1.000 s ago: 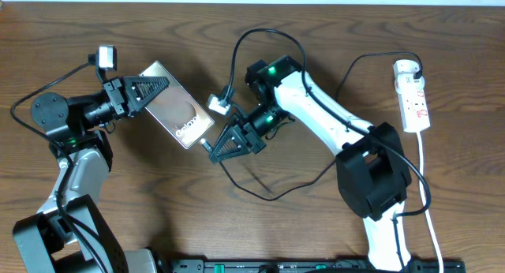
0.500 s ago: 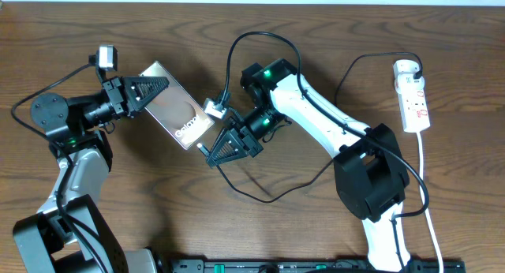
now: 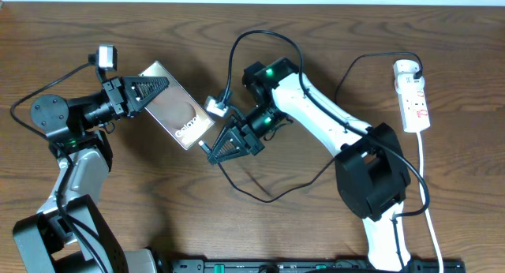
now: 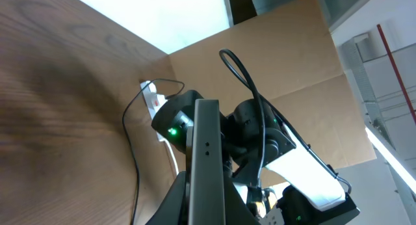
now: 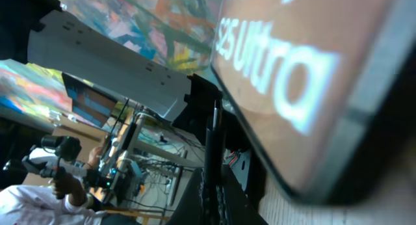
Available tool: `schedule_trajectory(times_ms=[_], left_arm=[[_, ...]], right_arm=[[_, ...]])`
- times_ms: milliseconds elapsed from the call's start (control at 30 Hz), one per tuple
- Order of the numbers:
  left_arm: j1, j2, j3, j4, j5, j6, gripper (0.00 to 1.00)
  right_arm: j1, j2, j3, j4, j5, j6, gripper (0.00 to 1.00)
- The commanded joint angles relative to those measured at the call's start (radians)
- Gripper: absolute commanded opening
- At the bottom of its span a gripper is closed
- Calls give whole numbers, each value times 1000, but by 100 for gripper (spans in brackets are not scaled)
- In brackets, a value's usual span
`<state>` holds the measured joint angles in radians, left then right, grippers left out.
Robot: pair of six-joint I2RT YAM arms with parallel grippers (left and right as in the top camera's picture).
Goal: Plug charger to phone and switch on socket
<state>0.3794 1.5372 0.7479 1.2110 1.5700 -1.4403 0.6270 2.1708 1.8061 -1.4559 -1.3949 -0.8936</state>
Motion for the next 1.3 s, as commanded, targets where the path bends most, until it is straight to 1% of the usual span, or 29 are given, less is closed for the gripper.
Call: schedule_trajectory(times_ms=[0, 967, 1267], left_arm=[[1, -15, 31, 11, 1, -10, 7], [0, -15, 31, 33, 0, -10, 7], [-43, -15, 31, 33, -18, -10, 7]], right_arm=[[-31, 20, -3, 2, -19, -12, 1], [-20, 20, -3, 3, -26, -11, 1], [-16, 20, -3, 6, -25, -11, 1]])
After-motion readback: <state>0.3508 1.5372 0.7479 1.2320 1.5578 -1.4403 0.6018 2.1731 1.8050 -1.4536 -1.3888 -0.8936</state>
